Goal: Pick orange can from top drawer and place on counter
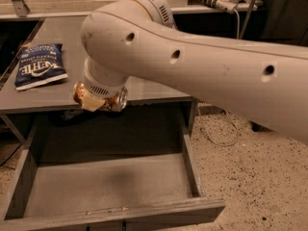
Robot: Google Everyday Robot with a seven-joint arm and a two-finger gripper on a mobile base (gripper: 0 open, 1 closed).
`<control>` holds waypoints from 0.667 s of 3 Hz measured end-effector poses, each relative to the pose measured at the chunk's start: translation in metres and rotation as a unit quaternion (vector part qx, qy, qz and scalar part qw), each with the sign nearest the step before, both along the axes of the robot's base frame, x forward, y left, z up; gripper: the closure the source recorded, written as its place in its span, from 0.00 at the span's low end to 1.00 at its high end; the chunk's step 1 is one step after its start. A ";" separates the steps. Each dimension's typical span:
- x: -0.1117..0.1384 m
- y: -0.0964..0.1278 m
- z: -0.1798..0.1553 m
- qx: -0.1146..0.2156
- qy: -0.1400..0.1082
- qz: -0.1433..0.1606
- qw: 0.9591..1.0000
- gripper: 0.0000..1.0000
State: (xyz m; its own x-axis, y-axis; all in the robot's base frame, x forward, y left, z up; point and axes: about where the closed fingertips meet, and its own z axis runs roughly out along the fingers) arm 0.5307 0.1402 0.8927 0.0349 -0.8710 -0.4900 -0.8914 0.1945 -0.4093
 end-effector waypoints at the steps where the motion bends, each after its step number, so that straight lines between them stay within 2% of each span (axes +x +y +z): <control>1: 0.036 0.014 0.003 0.006 0.001 0.000 1.000 1.00; 2: 0.070 0.032 0.002 0.010 0.005 0.005 1.000 1.00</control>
Offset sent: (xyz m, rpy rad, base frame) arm 0.1153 0.0548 -0.0012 0.0311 0.0272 0.0193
